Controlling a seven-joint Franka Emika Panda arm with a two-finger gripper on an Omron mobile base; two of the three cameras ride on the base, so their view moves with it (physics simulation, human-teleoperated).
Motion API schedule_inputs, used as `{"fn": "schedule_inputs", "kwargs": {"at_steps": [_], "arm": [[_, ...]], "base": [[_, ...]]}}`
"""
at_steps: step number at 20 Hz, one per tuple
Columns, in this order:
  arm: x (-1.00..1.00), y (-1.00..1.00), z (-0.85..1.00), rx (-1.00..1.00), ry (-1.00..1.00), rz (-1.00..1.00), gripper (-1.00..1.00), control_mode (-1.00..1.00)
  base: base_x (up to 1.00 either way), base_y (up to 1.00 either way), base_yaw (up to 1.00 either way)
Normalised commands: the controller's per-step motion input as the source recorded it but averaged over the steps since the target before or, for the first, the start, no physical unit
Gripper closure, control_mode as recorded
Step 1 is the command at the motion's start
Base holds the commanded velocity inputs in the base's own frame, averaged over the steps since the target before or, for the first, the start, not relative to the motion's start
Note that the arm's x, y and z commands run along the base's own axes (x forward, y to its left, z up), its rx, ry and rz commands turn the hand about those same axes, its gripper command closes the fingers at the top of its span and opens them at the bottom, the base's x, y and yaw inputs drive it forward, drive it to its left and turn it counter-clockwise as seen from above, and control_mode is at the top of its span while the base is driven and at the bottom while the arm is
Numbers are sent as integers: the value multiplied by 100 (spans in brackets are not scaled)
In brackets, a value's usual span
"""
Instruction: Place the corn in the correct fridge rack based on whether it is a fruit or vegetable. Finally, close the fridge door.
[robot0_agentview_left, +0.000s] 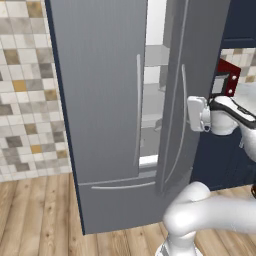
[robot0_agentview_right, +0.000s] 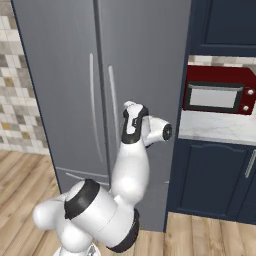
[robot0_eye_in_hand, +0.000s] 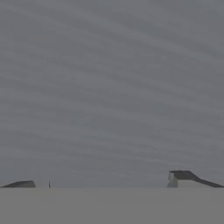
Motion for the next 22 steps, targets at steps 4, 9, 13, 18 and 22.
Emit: {"fn": "schedule_inputs", "kwargs": {"at_steps": [4,9,13,18,22], "arm": [[35,50,2,-4,10,-41,-100,-100],[29,19,16,0,15,-35,-100,-100],[29,0,33,0,19,-27,-100,-100],[41,0,21,0,16,-21,-100,-100],[48,-3,11,0,10,-18,-100,-100]], "base": [[0,0,0],[0,0,0],[0,0,0],[0,0,0],[0,0,0]]}}
